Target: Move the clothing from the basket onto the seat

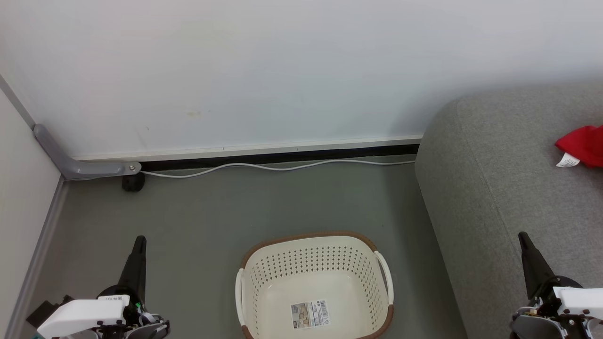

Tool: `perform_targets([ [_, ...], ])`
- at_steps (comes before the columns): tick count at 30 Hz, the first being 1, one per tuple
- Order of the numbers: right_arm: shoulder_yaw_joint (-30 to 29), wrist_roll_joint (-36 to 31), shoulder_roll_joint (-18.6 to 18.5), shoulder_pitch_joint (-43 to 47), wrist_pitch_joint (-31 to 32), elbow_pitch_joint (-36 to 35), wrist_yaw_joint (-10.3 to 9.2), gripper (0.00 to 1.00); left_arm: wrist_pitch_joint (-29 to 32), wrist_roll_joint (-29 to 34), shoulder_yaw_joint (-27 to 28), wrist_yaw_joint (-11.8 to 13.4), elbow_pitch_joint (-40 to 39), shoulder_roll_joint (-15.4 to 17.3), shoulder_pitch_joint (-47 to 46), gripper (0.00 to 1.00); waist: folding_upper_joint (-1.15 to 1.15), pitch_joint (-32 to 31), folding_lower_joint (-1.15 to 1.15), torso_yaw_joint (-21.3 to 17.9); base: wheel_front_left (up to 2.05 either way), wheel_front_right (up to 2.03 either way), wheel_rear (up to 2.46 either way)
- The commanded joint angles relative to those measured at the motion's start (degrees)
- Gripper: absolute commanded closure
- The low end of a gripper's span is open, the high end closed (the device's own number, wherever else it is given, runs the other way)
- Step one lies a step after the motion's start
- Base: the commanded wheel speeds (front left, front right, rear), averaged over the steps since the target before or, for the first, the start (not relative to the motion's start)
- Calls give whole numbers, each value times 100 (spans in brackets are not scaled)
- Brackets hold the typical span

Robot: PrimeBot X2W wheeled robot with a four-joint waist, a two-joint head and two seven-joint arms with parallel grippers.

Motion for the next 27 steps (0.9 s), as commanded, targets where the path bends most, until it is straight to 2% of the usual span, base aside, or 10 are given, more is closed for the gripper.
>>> perform_targets([
  [1,94,61,-59,-210,50,-160,9,100,37,39,193,-49,-127,57,-326,100,0,0,0,0,0,0,0],
  [27,94,61,-59,-211,50,-160,9,100,46,49,205,-49,-126,49,-327,100,0,0,0,0,0,0,0],
])
